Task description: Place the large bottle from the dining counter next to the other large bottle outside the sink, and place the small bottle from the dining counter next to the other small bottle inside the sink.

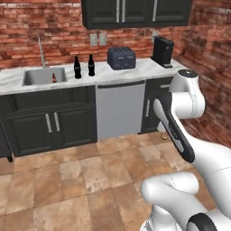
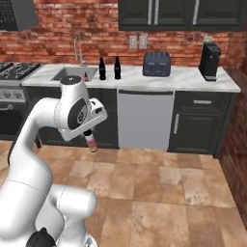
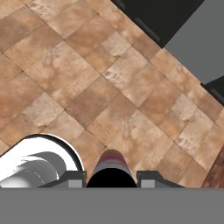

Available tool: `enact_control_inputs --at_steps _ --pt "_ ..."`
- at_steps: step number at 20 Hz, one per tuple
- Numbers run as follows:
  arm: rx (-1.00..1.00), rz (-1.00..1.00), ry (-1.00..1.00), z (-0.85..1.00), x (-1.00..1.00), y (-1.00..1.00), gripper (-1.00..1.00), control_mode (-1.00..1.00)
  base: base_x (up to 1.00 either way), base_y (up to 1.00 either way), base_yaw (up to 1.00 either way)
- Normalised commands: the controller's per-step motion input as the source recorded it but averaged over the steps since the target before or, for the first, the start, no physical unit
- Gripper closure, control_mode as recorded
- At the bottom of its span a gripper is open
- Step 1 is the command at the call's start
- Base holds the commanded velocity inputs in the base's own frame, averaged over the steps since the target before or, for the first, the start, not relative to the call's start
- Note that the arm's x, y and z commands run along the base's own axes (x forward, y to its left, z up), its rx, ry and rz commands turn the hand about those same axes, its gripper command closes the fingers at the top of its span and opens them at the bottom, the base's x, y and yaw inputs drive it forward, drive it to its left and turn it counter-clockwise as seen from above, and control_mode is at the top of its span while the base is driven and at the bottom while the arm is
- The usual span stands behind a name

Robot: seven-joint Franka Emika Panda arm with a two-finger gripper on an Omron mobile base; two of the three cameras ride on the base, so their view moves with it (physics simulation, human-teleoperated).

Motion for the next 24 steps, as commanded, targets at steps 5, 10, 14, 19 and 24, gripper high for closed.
enact_control_inputs --at_steps 5,10,14,19,24 --pt "0.00 0.00 0.00 0.00 0.00 0.00 1.00 1.00 -0.07 0.75 0.00" --pt "0.00 0.00 0.00 0.00 0.00 0.00 1.00 1.00 0.08 0.65 0.00" --pt "0.00 0.00 0.00 0.00 0.00 0.00 1.00 1.00 0.44 0.43 0.00" --pt "0.00 0.00 0.00 0.00 0.00 0.00 1.00 1.00 0.52 0.39 -0.02" --pt "0.00 0.00 0.00 0.00 0.00 0.00 1.00 1.00 0.62 0.39 -0.01"
